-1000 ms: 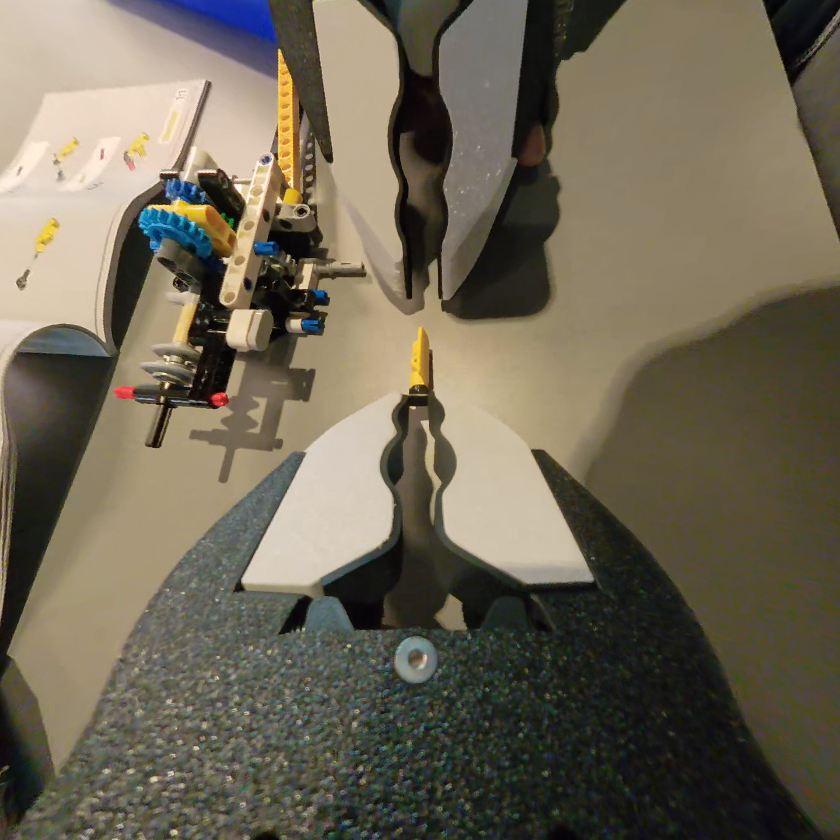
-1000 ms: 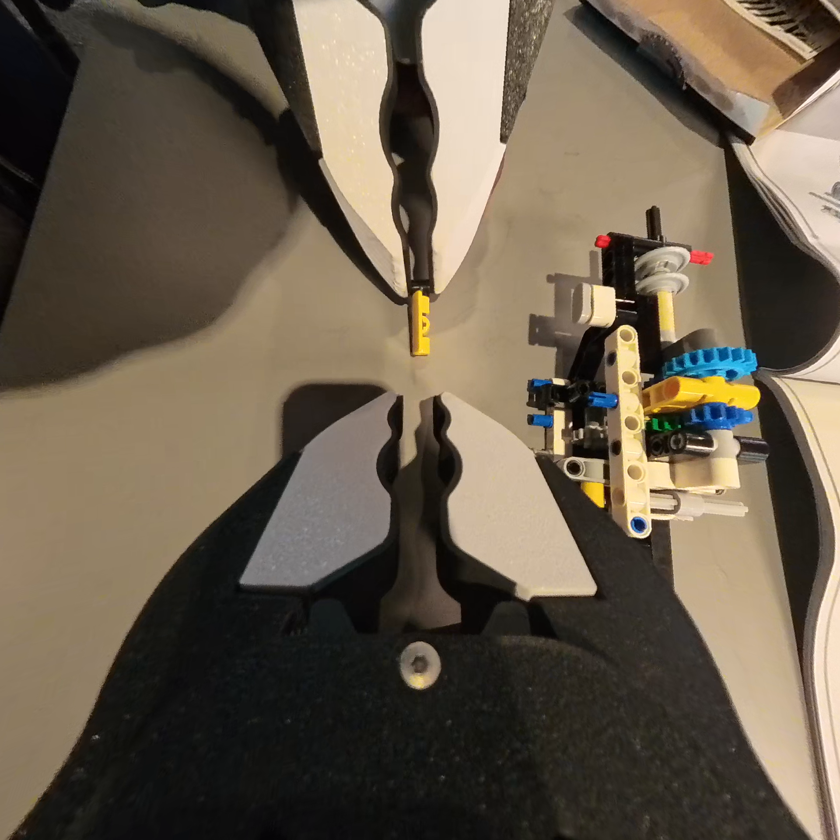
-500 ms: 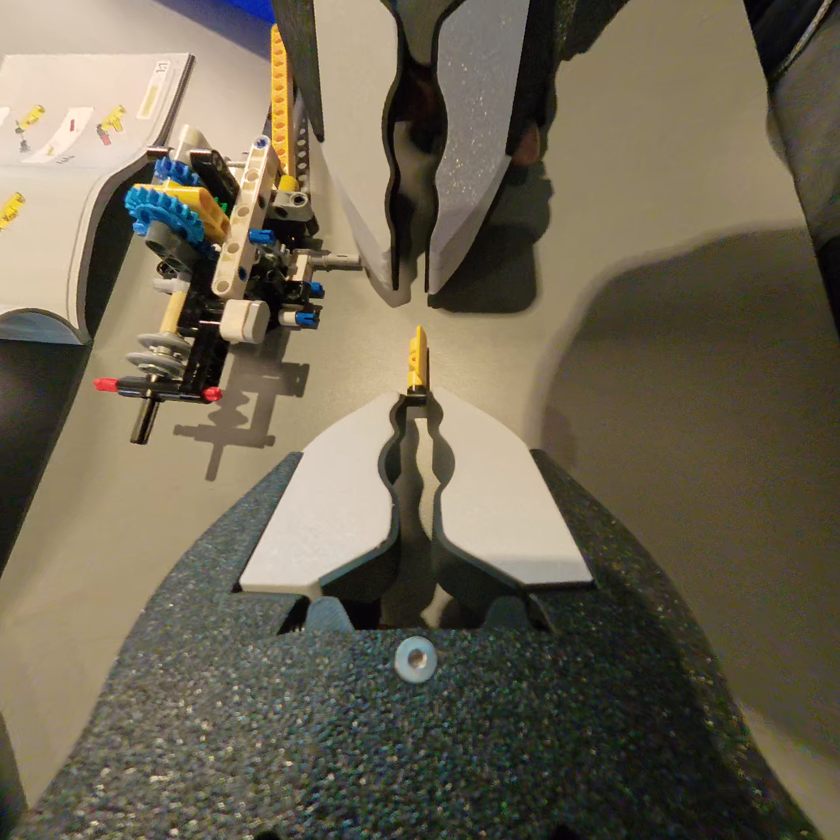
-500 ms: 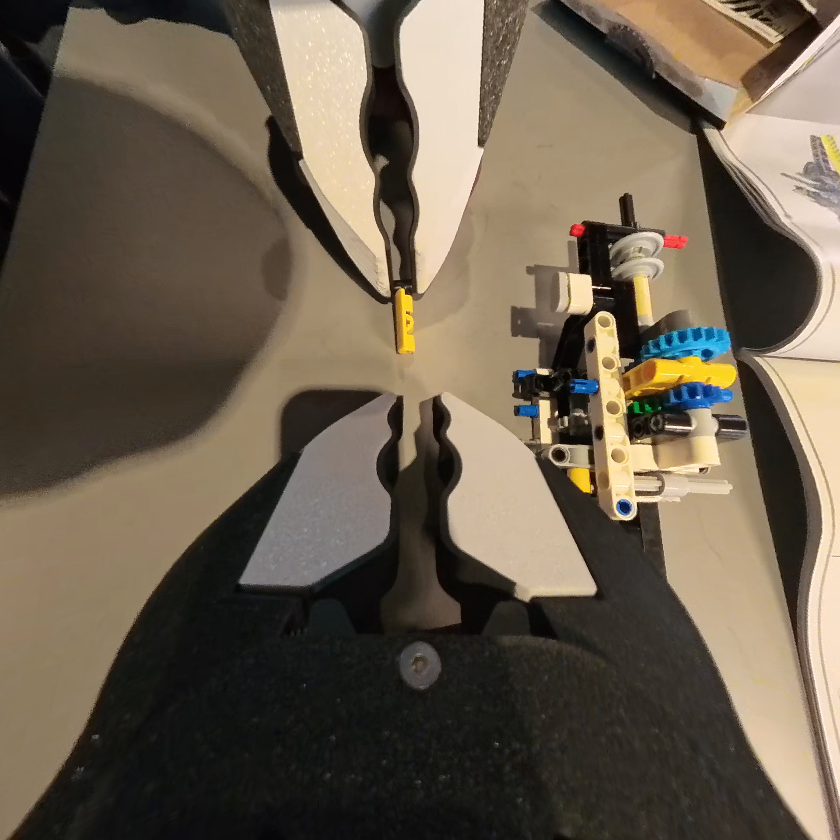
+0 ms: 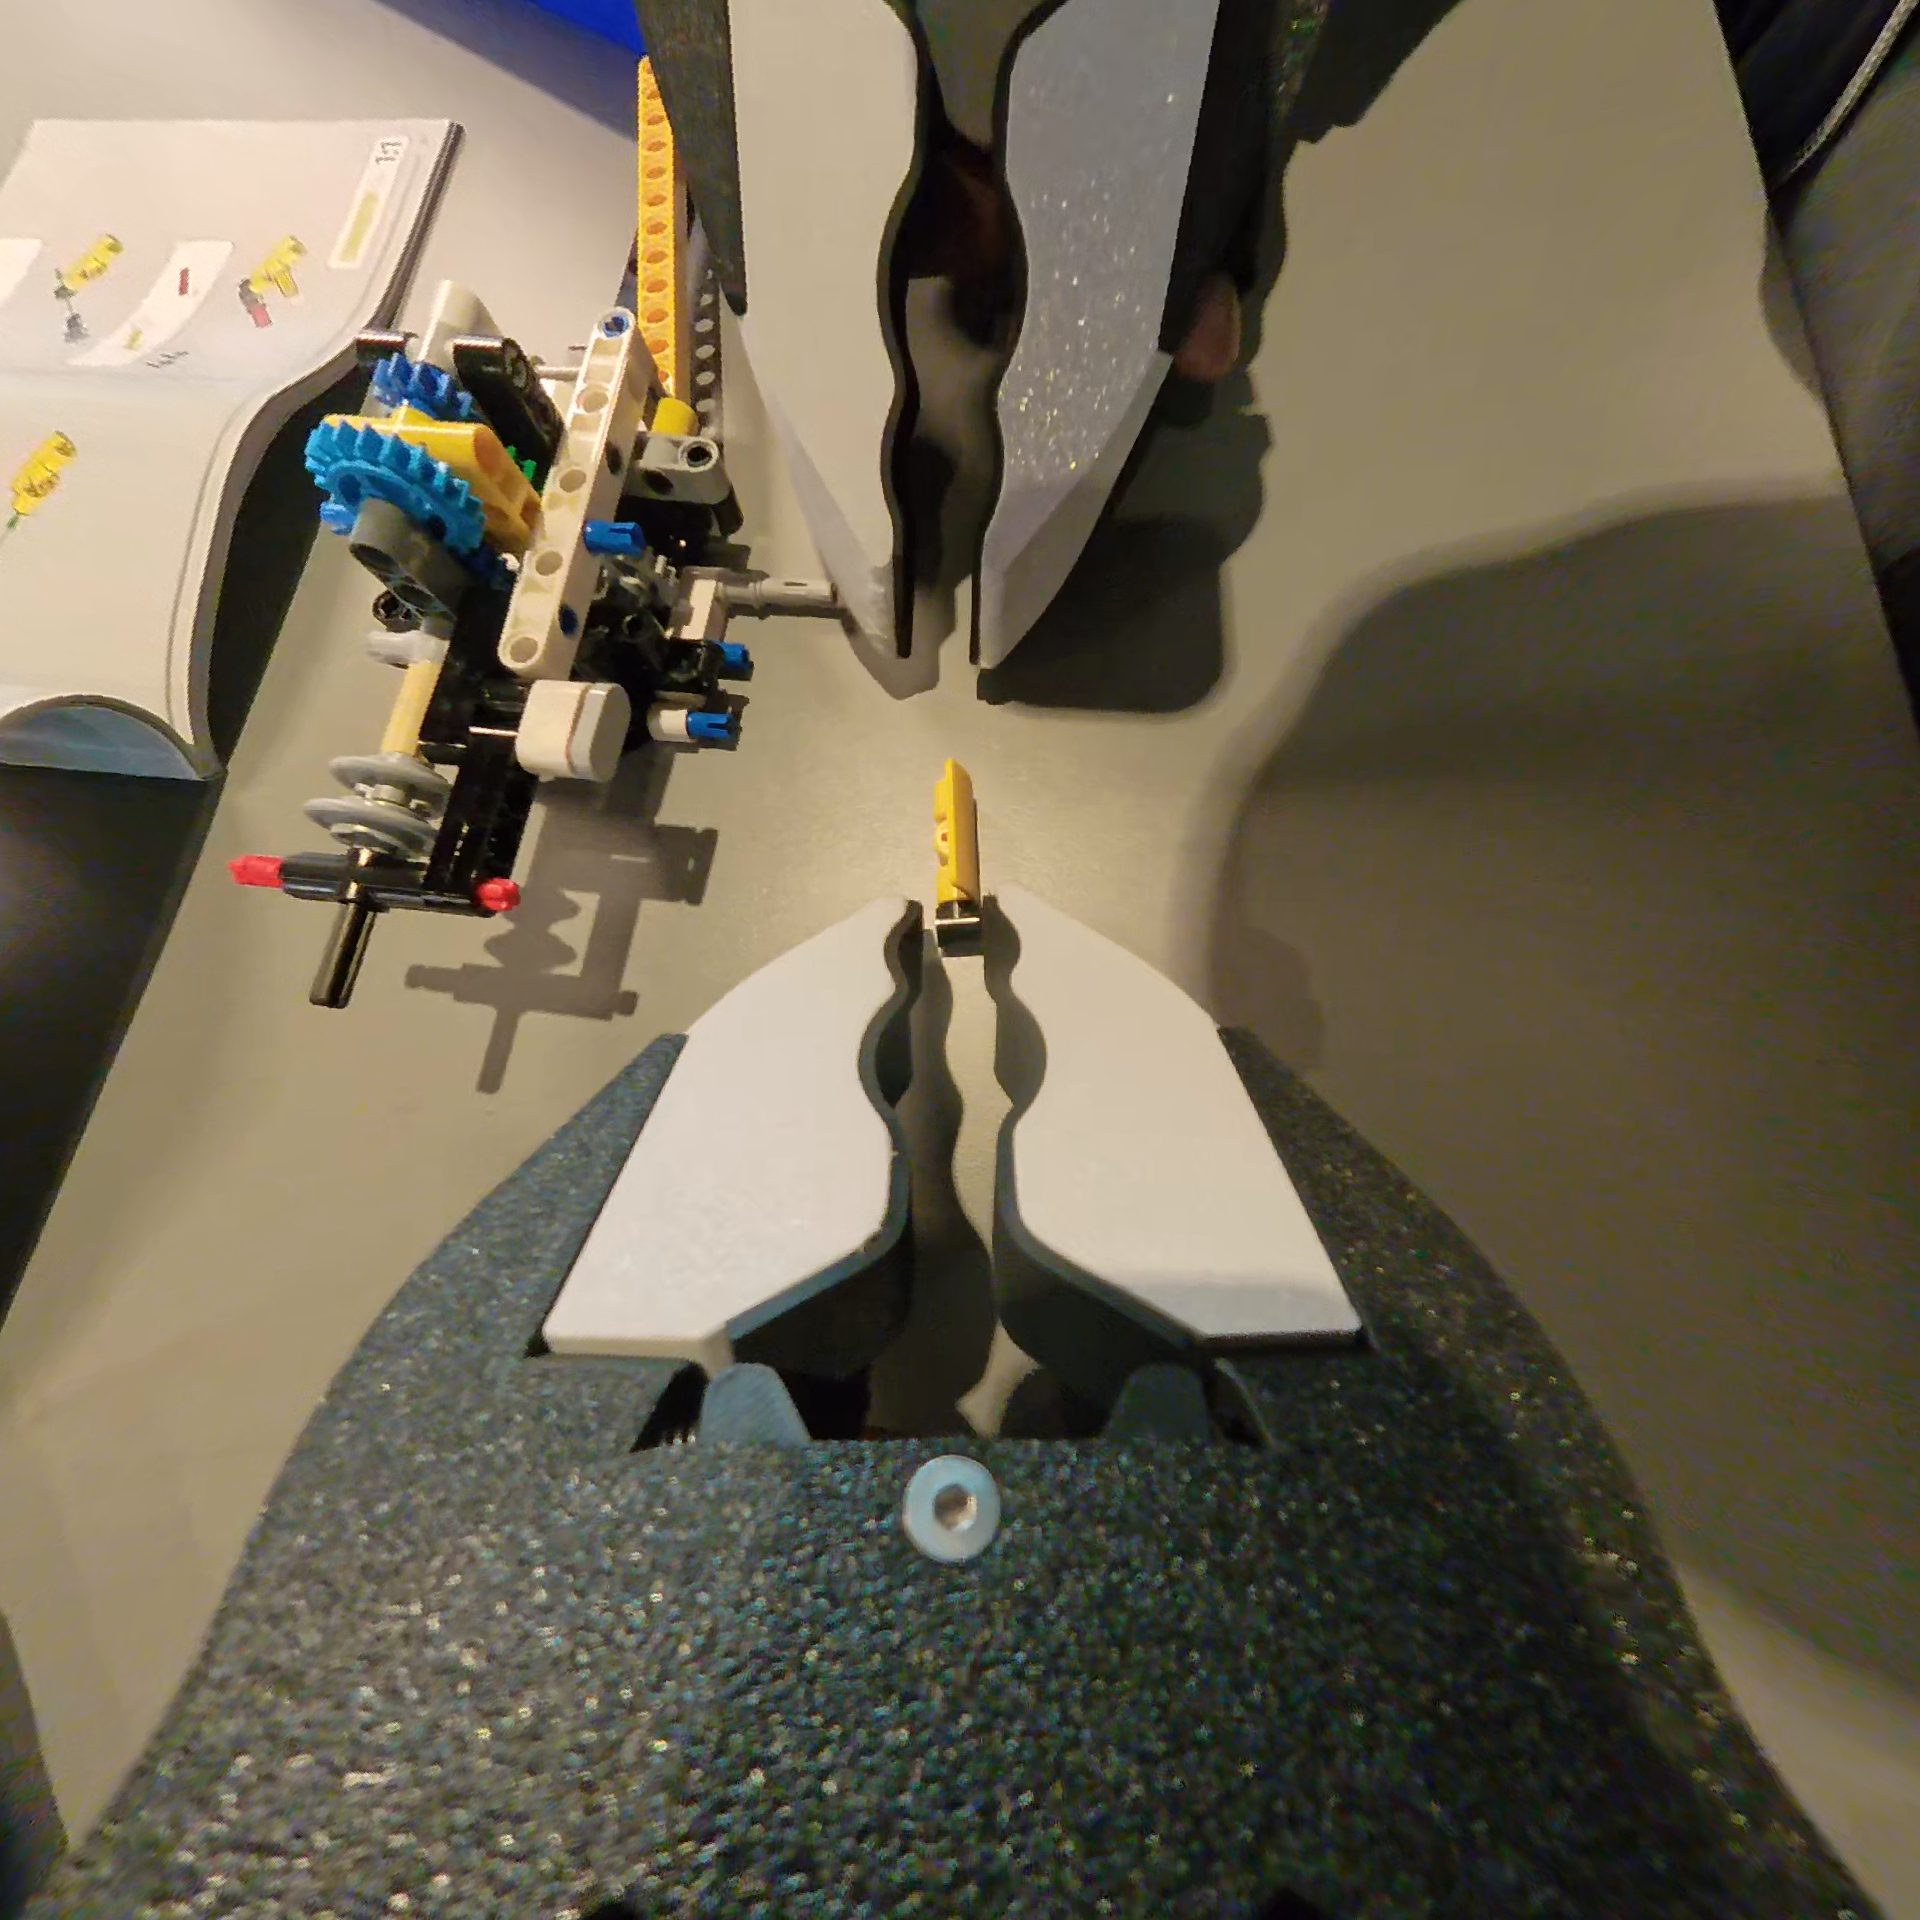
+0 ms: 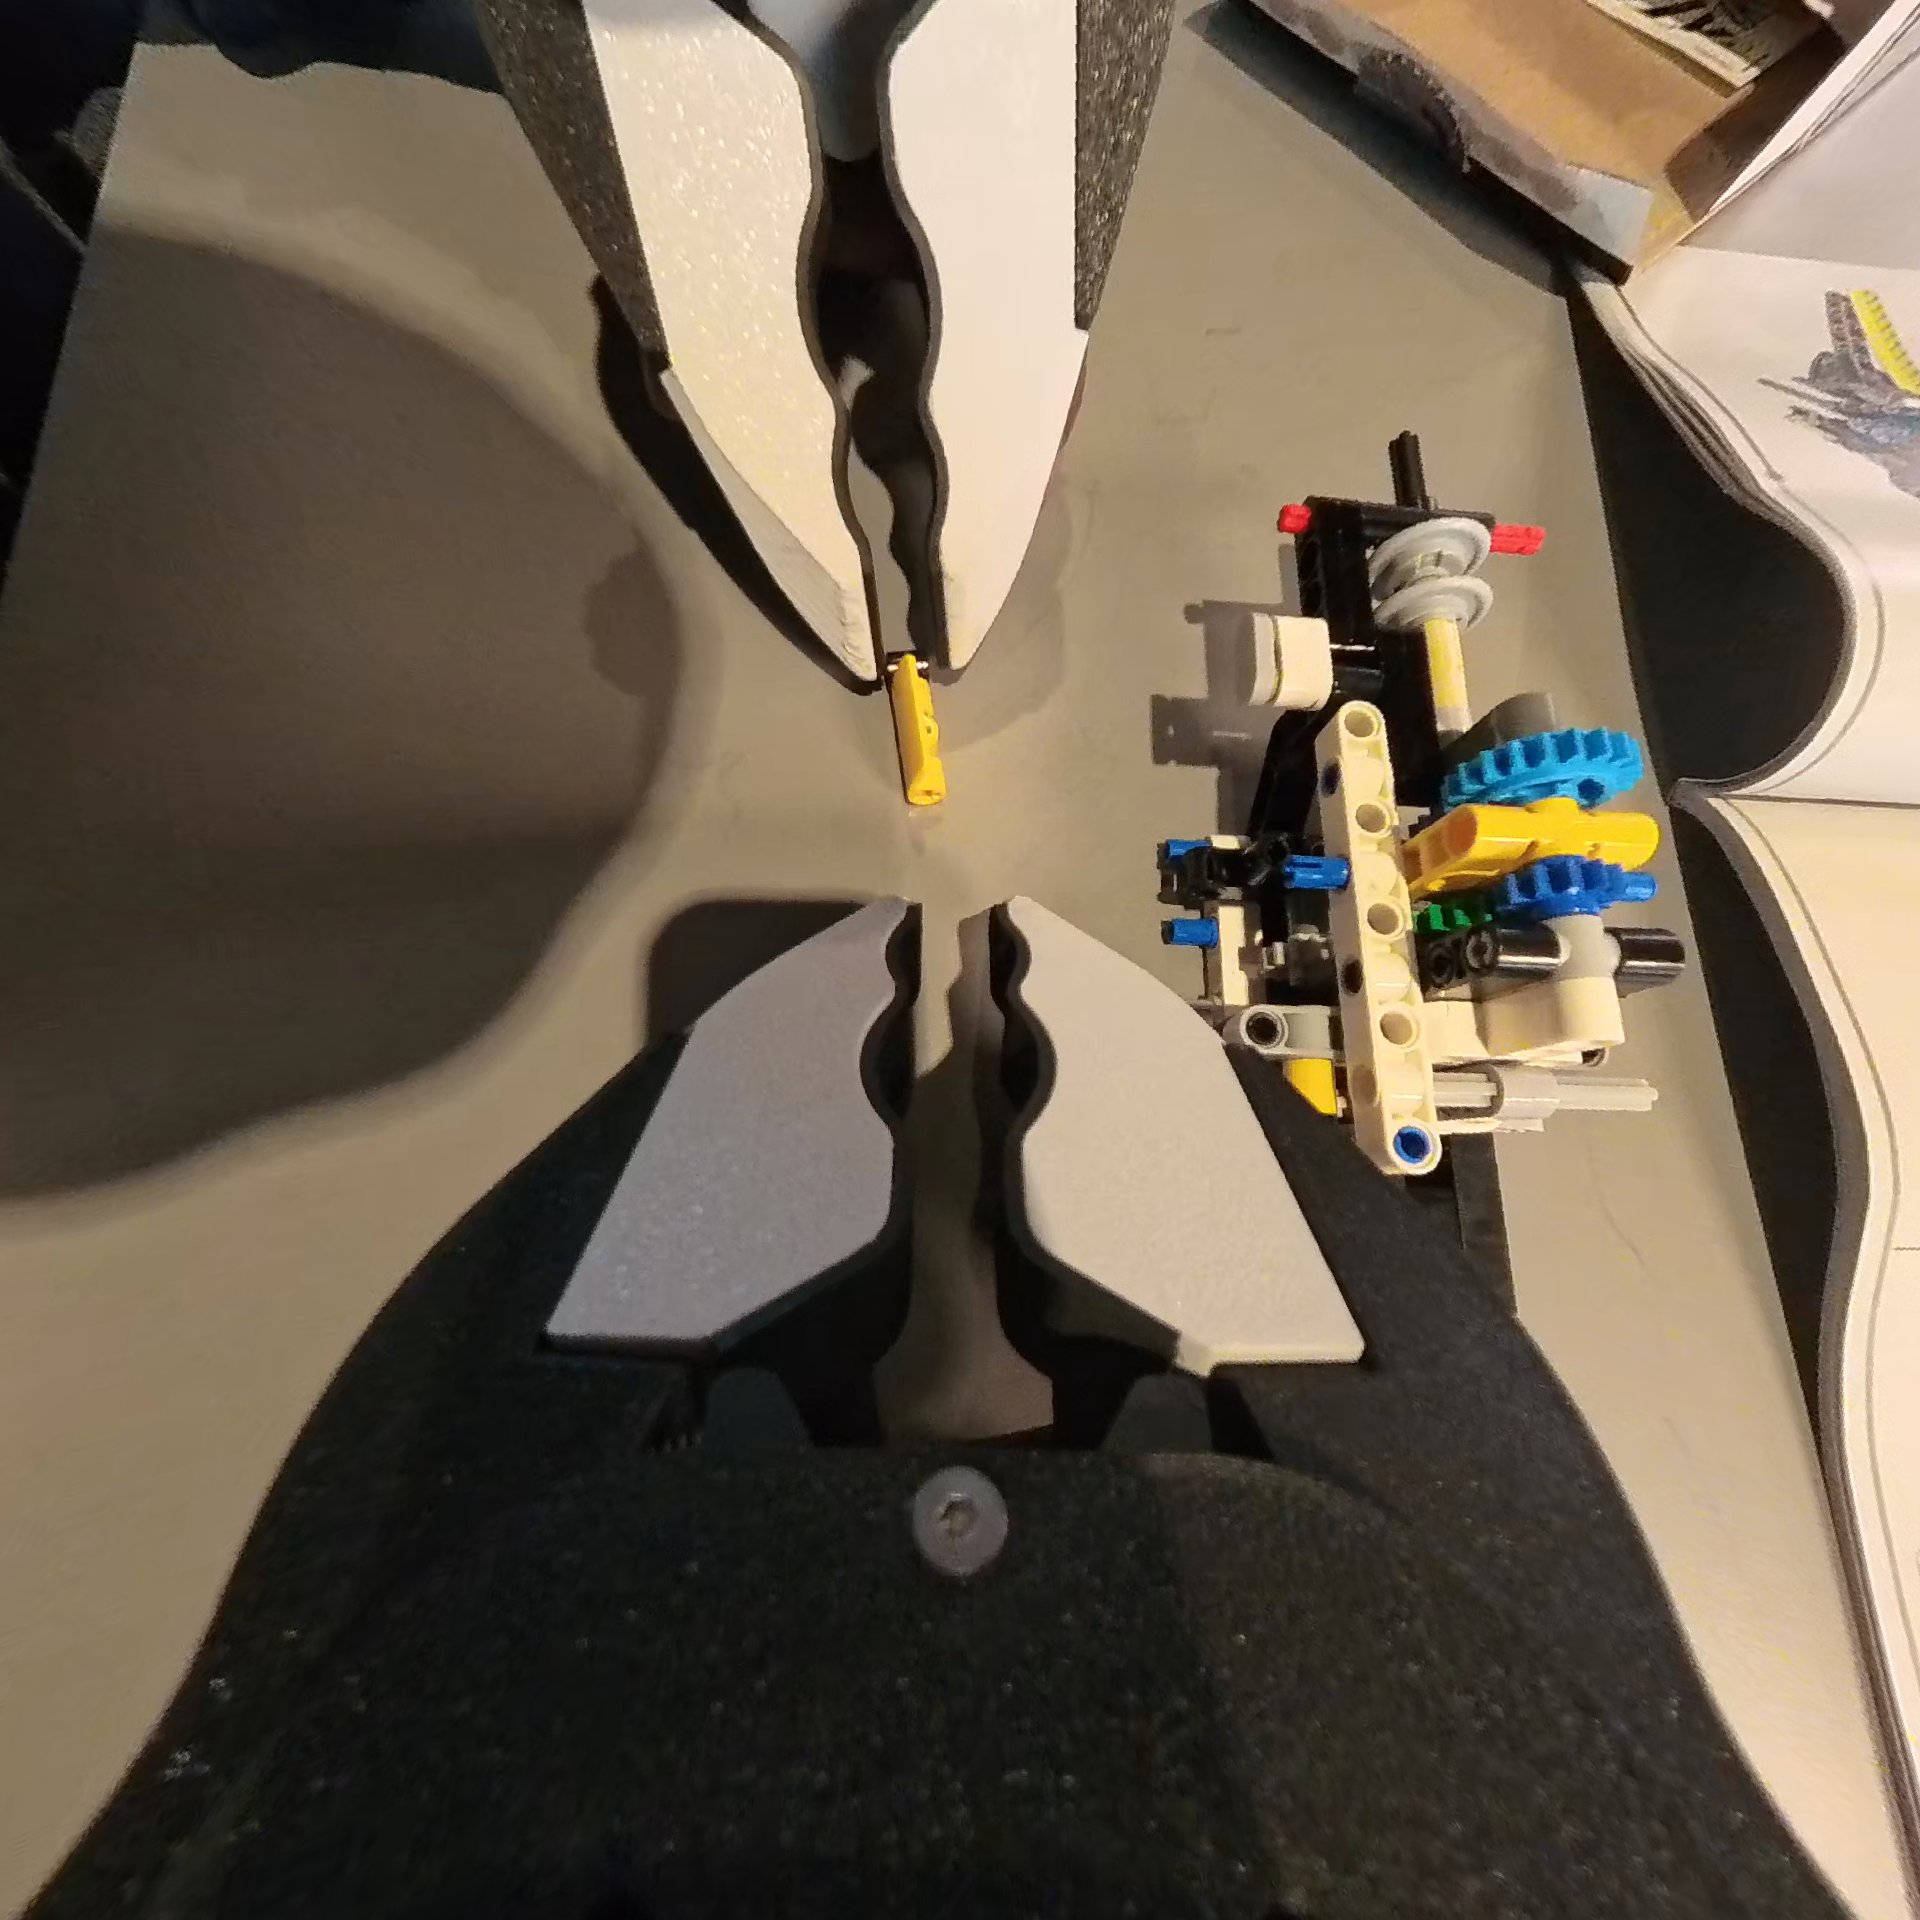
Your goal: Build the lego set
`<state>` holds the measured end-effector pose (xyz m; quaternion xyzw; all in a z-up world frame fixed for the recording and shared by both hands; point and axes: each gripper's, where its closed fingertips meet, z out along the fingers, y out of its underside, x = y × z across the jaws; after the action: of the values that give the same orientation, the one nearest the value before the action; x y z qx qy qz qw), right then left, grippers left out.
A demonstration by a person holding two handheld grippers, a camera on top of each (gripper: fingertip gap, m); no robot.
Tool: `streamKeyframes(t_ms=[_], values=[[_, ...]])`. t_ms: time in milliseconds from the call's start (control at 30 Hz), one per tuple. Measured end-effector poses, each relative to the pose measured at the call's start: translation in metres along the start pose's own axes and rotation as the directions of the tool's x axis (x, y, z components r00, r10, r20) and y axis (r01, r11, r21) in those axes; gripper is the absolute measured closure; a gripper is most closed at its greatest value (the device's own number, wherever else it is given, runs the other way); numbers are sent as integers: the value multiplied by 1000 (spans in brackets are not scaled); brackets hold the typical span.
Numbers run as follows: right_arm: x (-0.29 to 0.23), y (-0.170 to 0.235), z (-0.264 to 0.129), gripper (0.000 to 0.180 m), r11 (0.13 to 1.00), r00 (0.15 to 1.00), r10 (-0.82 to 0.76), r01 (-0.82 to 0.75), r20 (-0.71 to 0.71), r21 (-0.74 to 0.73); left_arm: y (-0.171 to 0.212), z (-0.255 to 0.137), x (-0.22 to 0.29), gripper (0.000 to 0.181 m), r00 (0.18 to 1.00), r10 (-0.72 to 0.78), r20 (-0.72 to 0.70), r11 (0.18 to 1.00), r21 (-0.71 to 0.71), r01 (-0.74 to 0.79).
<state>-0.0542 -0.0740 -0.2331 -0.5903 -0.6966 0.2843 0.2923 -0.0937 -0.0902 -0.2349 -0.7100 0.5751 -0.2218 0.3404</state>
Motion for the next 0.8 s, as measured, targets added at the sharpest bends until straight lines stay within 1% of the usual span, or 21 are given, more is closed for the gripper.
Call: streamKeyframes(t_ms=[300,400,467,567,700,800], values=[[0,0,0,168,1000,1000,-3,3,-3,-3,0,-1,0,167,1000,8,3,1000,3,-8],[0,1,0,168,1000,1000,-3,3,-4,-3,-4,-4,1,166,1000,21,-1,999,39,-21],[0,1,0,167,1000,1000,-4,4,-4,-4,-10,-10,0,166,1000,1,-6,995,99,0],[0,1,0,167,1000,1000,-6,6,-5,-4,-23,-26,-7,165,998,-68,-16,968,240,70],[-1,1,0,168,1000,1000,-11,11,-7,-4,-44,-54,-29,166,980,-199,8,867,467,172],[-1,1,0,167,1000,1000,-10,10,-7,-4,-48,-71,-51,166,947,-321,24,782,571,251]])
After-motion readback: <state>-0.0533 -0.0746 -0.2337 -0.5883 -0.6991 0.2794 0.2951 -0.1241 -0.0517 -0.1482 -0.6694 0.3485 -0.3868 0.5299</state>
